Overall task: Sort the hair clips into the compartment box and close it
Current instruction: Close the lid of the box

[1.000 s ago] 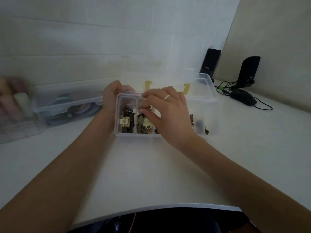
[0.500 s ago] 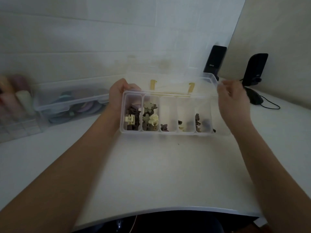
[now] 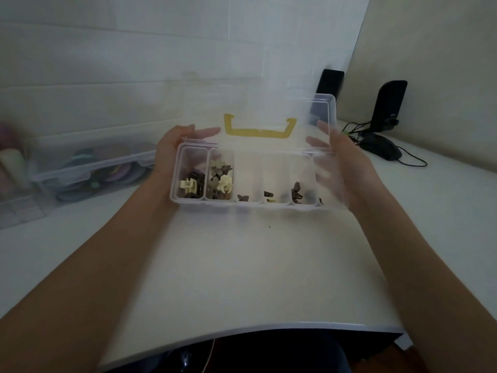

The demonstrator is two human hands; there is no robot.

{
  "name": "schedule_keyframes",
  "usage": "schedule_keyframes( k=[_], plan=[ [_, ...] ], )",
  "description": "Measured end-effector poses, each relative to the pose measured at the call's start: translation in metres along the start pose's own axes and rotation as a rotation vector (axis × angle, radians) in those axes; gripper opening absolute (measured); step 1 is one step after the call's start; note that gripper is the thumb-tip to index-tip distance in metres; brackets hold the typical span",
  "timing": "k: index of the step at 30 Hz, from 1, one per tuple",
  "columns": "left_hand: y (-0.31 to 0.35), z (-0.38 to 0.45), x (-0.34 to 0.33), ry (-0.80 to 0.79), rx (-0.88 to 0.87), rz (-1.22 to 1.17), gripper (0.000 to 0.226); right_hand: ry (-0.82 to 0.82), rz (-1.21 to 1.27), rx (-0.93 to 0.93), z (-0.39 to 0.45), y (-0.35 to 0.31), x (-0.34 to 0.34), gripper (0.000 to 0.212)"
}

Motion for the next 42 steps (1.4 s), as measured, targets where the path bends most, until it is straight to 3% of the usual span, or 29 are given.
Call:
schedule_keyframes(
  k=[5,8,10,12,15,17,20,22,27,30,32,34,36,38,42],
  plan=[
    [-0.006,0.003,0.008,0.005,0.061,-0.039,0.039,0.032,0.001,0.017,0.000,0.001,0.000,0.027],
    [-0.004,0.004,0.010,0.017,0.020,-0.032,0.023,0.038,0.117,0.012,0.003,0.005,0.001,0.022],
    [-0.003,0.004,0.012,0.012,-0.020,-0.123,0.036,0.079,0.244,-0.009,0.003,0.006,0.002,0.021],
    [-0.004,0.002,0.015,0.012,-0.045,-0.216,0.041,0.114,0.376,-0.021,0.003,0.007,0.005,0.031],
    [-0.007,0.000,0.011,0.060,-0.097,-0.289,0.030,0.121,0.441,0.012,0.000,0.004,0.006,0.044],
    [-0.006,-0.002,0.009,0.088,-0.094,-0.295,0.023,0.127,0.345,-0.040,-0.002,0.004,0.007,0.049],
    [-0.002,-0.005,0.013,0.093,-0.014,-0.104,0.034,0.090,0.052,-0.115,-0.003,0.007,0.012,0.069],
    [-0.001,-0.008,0.015,0.077,-0.007,-0.085,0.036,0.069,0.005,-0.125,-0.005,0.008,0.012,0.070],
    [-0.002,-0.018,0.012,0.056,-0.032,-0.063,0.042,0.076,-0.055,-0.114,-0.025,0.007,0.008,0.049],
    [0.000,-0.029,0.013,-0.054,0.084,-0.026,0.036,-0.001,-0.205,-0.114,-0.042,0.012,0.004,0.025],
    [0.002,-0.036,0.009,-0.151,0.102,-0.021,0.037,-0.048,-0.281,-0.073,-0.051,0.017,0.000,0.033],
    [0.002,-0.039,0.005,-0.204,0.085,0.004,0.033,-0.074,-0.277,-0.067,-0.056,0.021,-0.004,0.043],
    [-0.001,-0.040,0.006,-0.224,0.124,0.051,0.054,-0.065,-0.205,-0.075,-0.059,0.023,-0.006,0.055],
    [-0.002,-0.042,0.009,-0.223,0.120,0.064,0.057,-0.020,-0.169,-0.065,-0.059,0.025,-0.003,0.067],
    [0.005,-0.049,0.008,-0.140,0.049,0.135,0.037,0.059,-0.204,-0.021,-0.059,0.020,-0.007,0.046]
  ],
)
Point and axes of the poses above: each hand's wrist, its own z-axis towards the middle knuckle, its own x-axis out of the back of the hand, y = z × x, the point moved 4 cm from there along z, towards the middle knuckle, and after that the axes turned 15 degrees about -y, right-handed, at the moved point
